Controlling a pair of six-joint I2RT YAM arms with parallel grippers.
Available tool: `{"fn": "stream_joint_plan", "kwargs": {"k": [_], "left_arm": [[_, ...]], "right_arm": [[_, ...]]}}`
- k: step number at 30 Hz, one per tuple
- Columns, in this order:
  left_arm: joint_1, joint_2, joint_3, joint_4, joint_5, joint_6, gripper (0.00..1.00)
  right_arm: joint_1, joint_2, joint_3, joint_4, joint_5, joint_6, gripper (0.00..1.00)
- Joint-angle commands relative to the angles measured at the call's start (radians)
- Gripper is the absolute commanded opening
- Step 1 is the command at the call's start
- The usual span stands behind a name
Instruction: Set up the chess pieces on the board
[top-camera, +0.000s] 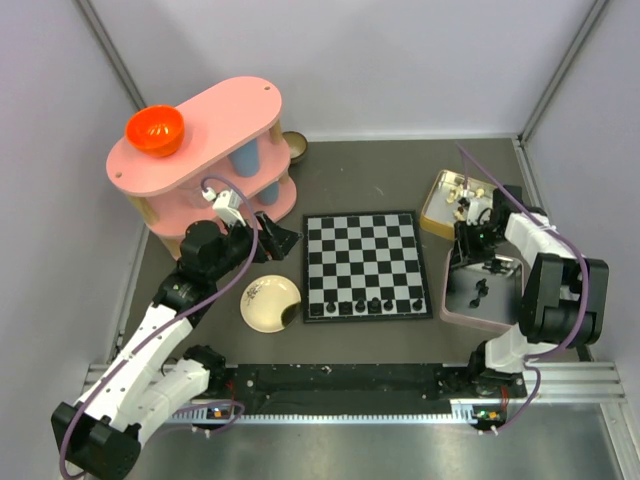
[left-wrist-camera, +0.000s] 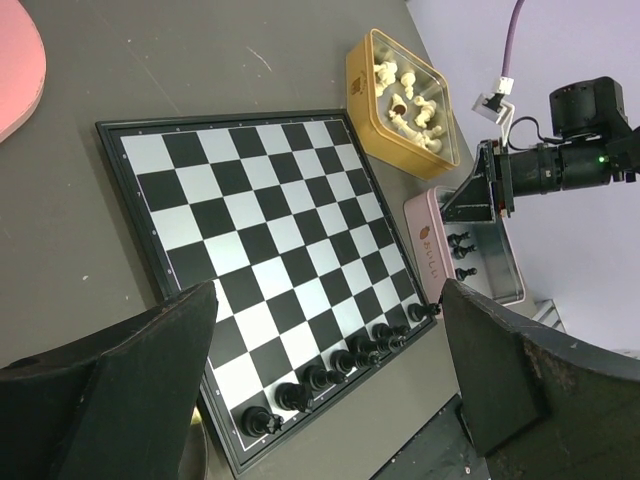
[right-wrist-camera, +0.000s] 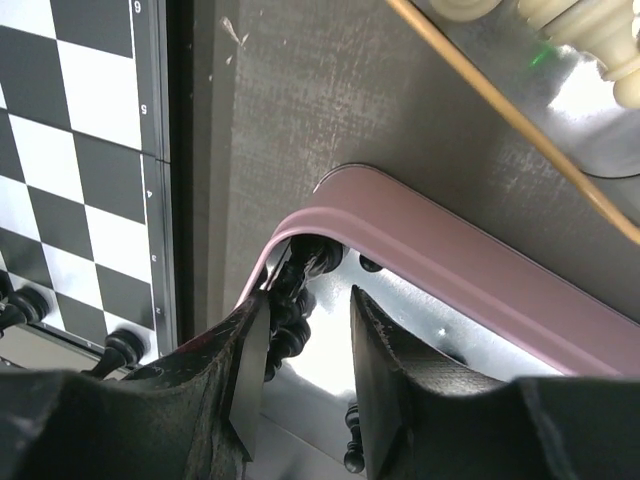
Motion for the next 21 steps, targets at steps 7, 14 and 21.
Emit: {"fn": "stream_joint_plan", "kwargs": {"k": [7,14,21], "left_arm": [[-0.003,-0.008,0.003,0.025,-0.007,0.006,0.98],[-0.003,0.001,0.004,0.031,-0.003,0.003,0.98],[-0.003,-0.004,0.006,0.023,-0.009,0.010,0.98]], "right_arm": [[0.011,0.023,0.051,0.060,0.015,0.029,0.21],[0.011,0.015,0.045,0.058,0.046,0.016,0.10],[0.011,-0.049,0.019,0.046,0.075,-0.014,0.04]]}}
